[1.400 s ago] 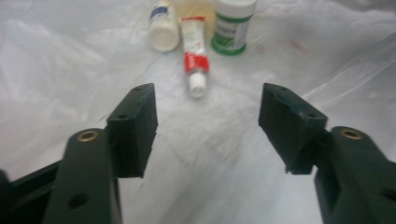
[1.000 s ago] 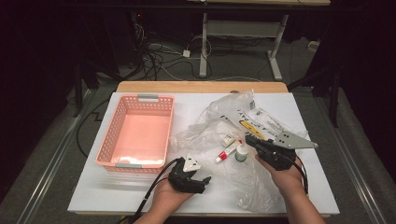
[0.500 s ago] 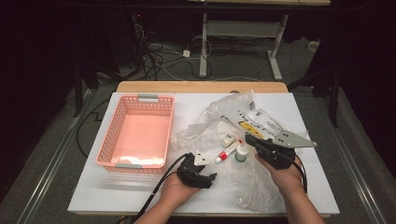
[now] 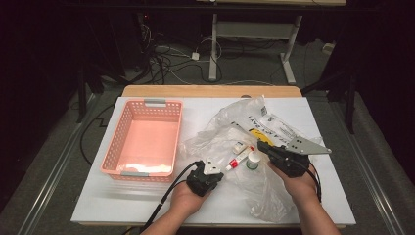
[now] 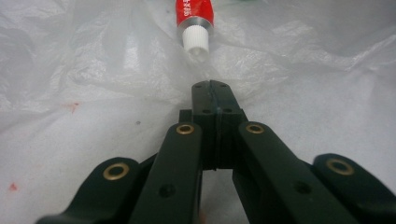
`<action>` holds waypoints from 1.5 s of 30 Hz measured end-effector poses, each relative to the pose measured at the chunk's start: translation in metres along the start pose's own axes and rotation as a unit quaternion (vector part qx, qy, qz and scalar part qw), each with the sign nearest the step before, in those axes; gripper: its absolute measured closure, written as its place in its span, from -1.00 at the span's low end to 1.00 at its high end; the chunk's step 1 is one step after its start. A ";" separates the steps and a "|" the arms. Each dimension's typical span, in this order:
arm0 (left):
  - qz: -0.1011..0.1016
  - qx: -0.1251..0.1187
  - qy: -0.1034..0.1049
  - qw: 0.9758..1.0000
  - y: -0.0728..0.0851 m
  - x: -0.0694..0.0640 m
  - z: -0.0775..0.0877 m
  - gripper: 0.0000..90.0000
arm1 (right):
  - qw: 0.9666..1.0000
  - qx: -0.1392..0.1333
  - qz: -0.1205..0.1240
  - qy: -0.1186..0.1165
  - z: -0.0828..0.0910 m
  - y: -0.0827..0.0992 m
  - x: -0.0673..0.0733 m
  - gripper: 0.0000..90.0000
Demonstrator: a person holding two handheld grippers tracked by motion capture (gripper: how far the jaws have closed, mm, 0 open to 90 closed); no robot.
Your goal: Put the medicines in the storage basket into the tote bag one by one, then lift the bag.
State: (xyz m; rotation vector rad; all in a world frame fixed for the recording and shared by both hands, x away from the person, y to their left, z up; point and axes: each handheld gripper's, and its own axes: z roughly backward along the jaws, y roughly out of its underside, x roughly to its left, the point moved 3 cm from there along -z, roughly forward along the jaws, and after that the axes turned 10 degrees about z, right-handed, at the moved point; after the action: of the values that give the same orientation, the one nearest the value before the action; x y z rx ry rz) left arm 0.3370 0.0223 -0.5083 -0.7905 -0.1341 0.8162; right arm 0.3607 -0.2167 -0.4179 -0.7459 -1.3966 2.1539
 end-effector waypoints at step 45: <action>-0.009 -0.195 -0.007 0.981 -0.017 0.001 0.070 0.97 | 1.000 -0.016 0.011 -0.008 -0.001 -0.006 0.010 1.00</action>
State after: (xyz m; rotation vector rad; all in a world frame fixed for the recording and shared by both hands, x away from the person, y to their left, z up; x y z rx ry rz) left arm 0.3198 0.0568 -0.4470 -1.1506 -0.3213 0.7884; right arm 0.3543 -0.2070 -0.4143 -0.7616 -1.4412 2.1635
